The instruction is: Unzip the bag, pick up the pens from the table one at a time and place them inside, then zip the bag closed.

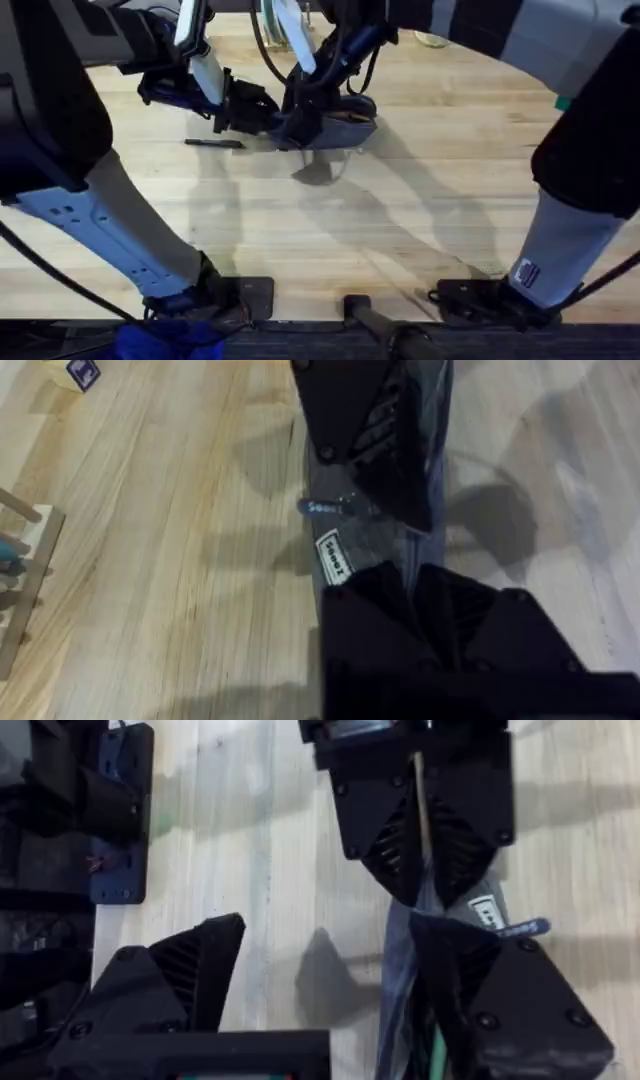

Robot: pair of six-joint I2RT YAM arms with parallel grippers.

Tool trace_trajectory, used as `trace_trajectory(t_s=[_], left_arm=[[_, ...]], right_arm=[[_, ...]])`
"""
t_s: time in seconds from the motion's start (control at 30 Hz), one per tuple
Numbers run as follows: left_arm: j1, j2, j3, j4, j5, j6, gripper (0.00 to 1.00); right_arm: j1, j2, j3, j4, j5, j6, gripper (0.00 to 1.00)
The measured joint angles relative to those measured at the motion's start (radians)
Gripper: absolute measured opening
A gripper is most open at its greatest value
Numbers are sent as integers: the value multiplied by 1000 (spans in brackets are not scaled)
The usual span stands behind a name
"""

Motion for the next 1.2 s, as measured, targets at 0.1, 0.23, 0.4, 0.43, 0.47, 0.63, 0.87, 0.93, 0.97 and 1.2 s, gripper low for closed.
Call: trace_trajectory(t_s=[0.1,0.23,0.4,0.43,0.47,0.63,0.87,0.93,0.97,1.2], left_arm=[[-5,0,0,1,-6,0,215],[-16,0,0,2,-21,0,724],[-18,0,0,2,-27,0,992],[-18,0,0,2,-27,0,993],[-18,0,0,2,-27,0,993],[-18,0,0,2,-27,0,993],[-16,0,0,16,-27,0,993],[-13,0,0,16,-27,0,993],[-9,0,0,16,-31,0,993],[46,0,72,16,-74,-64,995]], right_arm=[[0,0,1,-6,-1,0,996],[0,0,4,-7,-1,0,997],[0,0,4,-10,-1,0,996],[0,0,4,-10,-1,0,996],[0,0,4,-11,-1,0,996],[0,0,6,-13,-1,0,997],[0,0,23,-33,14,0,996],[0,0,25,-37,27,0,996],[0,0,27,-40,31,0,996],[-30,0,39,-43,42,10,997]])
